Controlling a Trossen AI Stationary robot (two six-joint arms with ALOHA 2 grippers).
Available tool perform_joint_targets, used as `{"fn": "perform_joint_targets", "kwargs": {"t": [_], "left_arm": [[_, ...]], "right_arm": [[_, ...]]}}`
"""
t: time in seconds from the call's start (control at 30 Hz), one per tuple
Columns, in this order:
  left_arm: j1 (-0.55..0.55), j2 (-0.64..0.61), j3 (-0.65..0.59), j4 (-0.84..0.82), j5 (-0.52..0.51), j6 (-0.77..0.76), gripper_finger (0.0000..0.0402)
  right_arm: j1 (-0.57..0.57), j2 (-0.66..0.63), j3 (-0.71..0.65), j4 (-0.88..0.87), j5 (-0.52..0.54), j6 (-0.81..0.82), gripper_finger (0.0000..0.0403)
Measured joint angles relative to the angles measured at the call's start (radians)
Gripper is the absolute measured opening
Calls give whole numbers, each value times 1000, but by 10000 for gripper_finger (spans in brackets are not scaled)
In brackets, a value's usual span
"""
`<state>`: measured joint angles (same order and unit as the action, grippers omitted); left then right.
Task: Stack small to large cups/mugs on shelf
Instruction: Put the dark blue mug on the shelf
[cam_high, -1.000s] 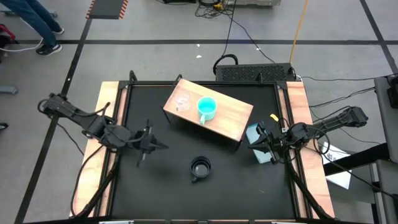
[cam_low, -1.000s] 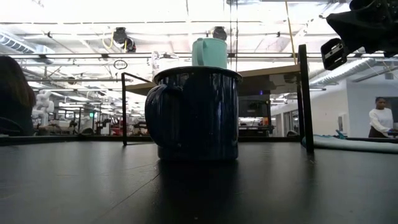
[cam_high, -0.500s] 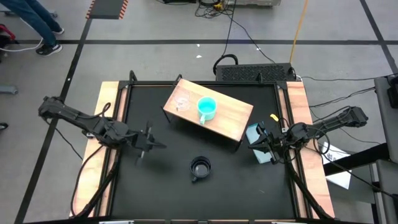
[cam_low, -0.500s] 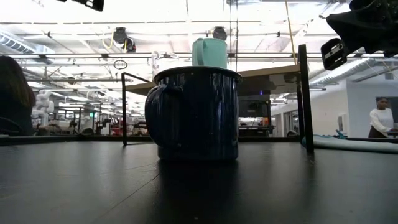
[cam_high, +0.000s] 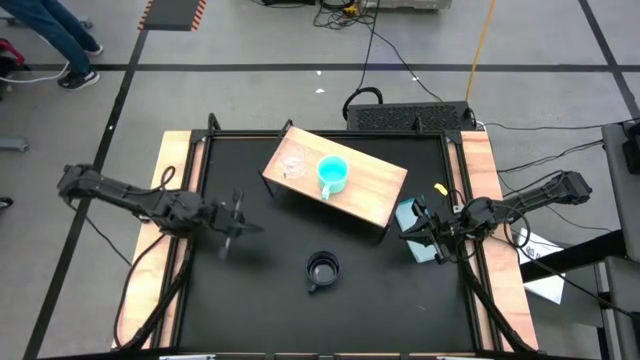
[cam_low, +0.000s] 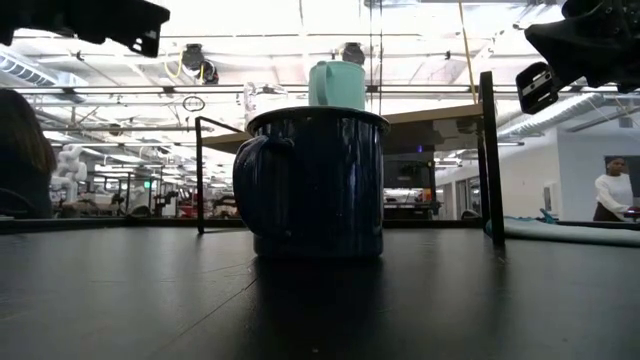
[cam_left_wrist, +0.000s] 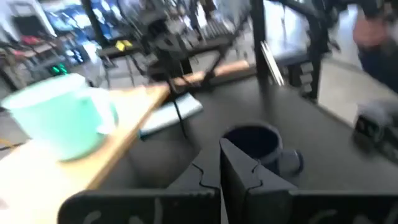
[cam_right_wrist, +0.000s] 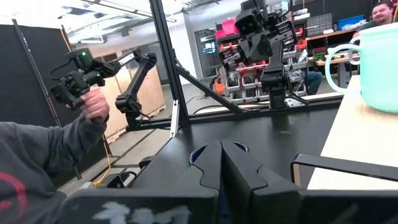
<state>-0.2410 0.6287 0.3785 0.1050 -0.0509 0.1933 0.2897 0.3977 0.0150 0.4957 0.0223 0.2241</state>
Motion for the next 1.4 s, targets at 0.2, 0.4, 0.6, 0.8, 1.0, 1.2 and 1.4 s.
{"fn": "perform_joint_targets", "kwargs": {"t": [0.2,0.4,0.6,0.8,1.0,1.2,1.4], "left_arm": [[36,-90,-41,59,6,-59,0],[39,-116,-83,59,9,-92,0],[37,-115,-178,149,9,-88,0],[37,-139,-241,192,4,-78,0],[36,-167,-281,183,-2,-98,0],[36,-167,-306,208,-26,-98,0],[37,-167,-334,207,29,-115,0]], "right_arm": [[0,0,0,0,0,0,0],[0,0,0,-29,0,0,0],[0,2,0,-38,0,7,0],[0,2,0,-37,0,7,0],[0,2,0,-37,0,-3,0],[0,2,0,-37,0,-9,0],[0,2,0,-37,2,-27,0]]}}
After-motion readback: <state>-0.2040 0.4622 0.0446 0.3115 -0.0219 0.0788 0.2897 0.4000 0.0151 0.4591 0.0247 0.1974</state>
